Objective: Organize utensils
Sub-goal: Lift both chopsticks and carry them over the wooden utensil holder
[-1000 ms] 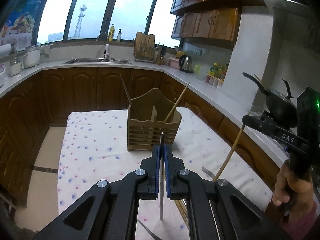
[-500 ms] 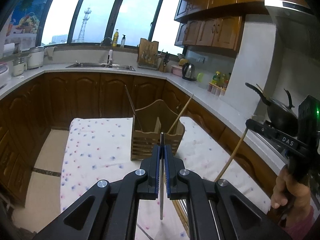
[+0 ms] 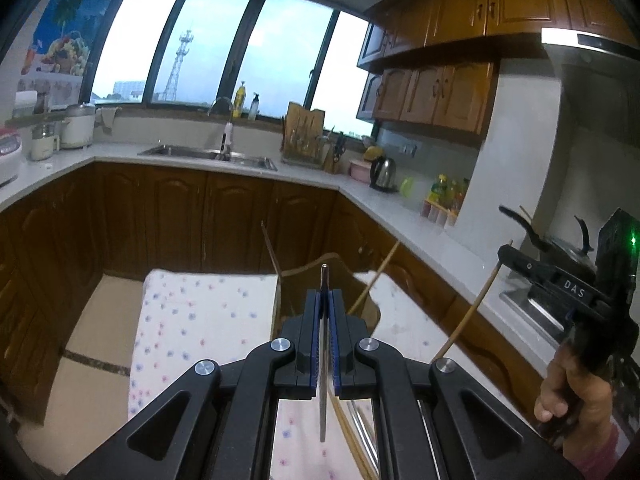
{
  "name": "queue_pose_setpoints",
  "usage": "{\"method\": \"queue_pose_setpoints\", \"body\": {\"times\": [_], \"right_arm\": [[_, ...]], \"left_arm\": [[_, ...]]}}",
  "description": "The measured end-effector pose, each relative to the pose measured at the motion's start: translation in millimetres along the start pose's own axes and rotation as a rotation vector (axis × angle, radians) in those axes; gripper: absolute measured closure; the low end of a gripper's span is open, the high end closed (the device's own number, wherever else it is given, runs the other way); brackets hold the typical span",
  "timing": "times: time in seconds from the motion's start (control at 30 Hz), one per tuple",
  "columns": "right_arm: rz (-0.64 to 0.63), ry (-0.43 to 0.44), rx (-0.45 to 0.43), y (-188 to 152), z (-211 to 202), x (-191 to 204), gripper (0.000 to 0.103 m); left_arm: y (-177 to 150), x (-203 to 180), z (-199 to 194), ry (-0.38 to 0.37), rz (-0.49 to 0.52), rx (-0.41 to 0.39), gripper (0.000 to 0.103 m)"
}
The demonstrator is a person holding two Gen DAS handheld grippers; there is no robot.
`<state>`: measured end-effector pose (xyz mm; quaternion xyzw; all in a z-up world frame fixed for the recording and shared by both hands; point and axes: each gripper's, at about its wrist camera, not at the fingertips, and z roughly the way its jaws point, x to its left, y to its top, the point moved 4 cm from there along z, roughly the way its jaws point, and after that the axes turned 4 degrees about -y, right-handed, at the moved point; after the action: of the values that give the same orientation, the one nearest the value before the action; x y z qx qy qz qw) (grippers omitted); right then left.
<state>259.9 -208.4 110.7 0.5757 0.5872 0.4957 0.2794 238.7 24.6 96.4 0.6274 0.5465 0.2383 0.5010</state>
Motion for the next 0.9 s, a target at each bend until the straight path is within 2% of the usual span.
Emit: {"method": "queue_pose_setpoints", "body": {"times": [0.4, 0.67, 0.9], "right_arm": [[0.014, 0.003, -0.108, 54.7, 32.3, 0.6, 0.098], [0.023, -0.025, -0.116, 63.2, 69.0, -12.9, 0.098], [0.051, -0.033, -0.131, 51.1, 95.4, -26.0, 0.098]], "left_arm": [[42.8, 7.1, 43.7, 0.018, 0.046, -0.126, 0.100], [40.6, 12.5, 90.5, 0.047, 0.061, -0.164, 0.100], [19.0, 23.3, 140.4, 0.094, 0.019, -0.162, 0.100]]}}
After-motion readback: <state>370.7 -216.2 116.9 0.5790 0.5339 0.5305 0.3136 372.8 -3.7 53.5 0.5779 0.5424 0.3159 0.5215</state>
